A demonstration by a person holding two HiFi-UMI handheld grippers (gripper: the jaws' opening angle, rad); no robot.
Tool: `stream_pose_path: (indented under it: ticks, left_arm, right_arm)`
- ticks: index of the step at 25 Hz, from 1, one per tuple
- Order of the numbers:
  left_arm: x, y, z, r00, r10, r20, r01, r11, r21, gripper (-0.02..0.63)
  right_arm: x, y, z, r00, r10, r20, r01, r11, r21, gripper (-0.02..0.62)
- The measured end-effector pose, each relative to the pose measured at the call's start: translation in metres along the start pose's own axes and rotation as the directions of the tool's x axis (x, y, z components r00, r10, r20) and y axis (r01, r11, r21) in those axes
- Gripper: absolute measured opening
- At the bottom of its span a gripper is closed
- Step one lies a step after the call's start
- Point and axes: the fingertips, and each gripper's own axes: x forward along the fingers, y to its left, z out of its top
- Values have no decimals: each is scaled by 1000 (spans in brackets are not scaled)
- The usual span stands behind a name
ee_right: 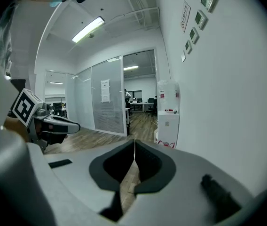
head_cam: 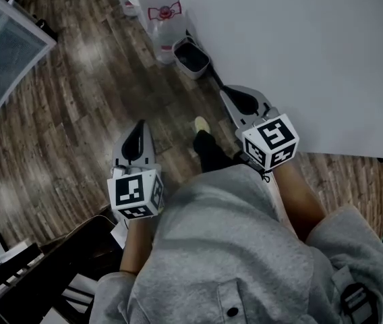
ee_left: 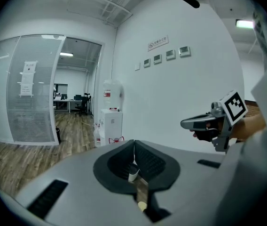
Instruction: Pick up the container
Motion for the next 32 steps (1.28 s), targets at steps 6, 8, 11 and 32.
stream_pose_path:
  ticks: [6, 8, 11, 32]
  left_arm:
    - [67, 3, 15, 1000, -17, -26, 17, 1000, -2, 15]
    - [87, 2, 19, 999, -16, -38, 16, 1000, -1, 15]
    - [111, 2, 27, 999, -8, -52, 9, 1000, 1, 15]
    - [233, 22, 81, 996, 65, -64, -66, 998, -4, 15]
  right_arm:
    - [44, -47, 2, 1000, 13, -22, -13, 1000, -10, 28]
    - [57, -62, 4, 999, 25, -27, -25, 1000, -3, 28]
    - [73, -82, 9, 998, 46, -30, -46, 999, 1, 28]
    - [167, -168, 57, 994, 99, 35, -100, 995, 18, 28]
